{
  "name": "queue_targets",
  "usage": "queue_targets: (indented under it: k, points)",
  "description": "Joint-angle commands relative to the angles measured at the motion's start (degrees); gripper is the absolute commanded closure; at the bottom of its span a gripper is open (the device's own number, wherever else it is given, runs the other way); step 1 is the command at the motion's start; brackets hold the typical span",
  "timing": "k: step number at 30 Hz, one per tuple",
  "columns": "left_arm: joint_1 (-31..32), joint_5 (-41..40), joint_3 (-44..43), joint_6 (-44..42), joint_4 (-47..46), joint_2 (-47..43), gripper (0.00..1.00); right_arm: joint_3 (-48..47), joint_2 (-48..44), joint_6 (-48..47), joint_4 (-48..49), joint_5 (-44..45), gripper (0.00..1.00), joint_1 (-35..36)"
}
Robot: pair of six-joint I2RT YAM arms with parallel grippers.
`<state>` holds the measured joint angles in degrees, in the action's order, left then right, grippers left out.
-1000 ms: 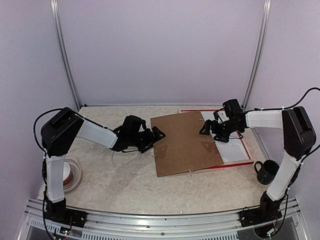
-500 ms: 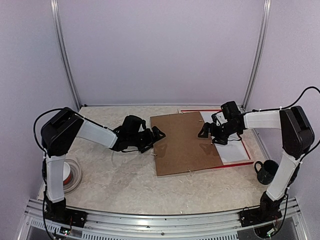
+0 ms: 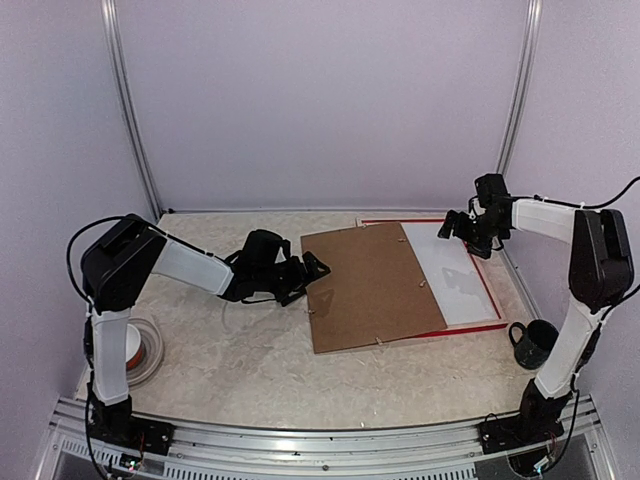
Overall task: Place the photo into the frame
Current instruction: Move the frame body to the center of the board.
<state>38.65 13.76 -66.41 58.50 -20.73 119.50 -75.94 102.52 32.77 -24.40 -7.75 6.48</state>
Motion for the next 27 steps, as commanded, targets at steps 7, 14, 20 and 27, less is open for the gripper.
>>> queue_targets:
  k: [7, 14, 20, 27]
  points:
    - [-1.1, 1.0, 1.9, 0.2, 5.7, -1.0, 0.01, -7.9, 12.0, 3.0, -5.3, 4.2, 0.01, -8.4]
    - [-1.7, 0.5, 3.7, 0.3, 5.6, -2.2, 0.01, -12.2, 17.5, 2.6, -5.7, 3.3, 0.01, -10.3]
    - [-2.6, 0.0, 4.0, 0.0, 5.9, -2.5, 0.01, -12.8, 20.9, 0.7, -3.3, -2.4, 0.03, -10.3]
    - [-4.3, -0.2, 4.9, 0.1, 5.4, -2.9, 0.01, -5.1, 18.3, -2.6, 7.3, -15.7, 0.06, -9.2]
